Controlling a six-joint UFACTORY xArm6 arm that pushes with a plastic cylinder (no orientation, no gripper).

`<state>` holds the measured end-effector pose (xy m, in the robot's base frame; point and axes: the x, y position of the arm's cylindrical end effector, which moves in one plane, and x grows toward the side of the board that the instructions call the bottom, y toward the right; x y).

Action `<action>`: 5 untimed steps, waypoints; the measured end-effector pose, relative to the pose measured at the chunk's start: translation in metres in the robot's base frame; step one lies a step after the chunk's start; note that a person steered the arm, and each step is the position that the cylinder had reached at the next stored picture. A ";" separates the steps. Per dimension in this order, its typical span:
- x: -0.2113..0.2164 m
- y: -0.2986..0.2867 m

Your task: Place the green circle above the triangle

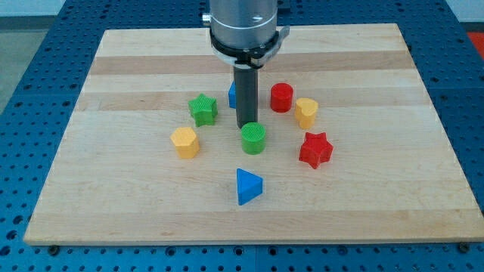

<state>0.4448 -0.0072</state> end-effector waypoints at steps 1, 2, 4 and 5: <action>0.015 0.000; 0.033 0.000; 0.033 0.000; -0.006 0.000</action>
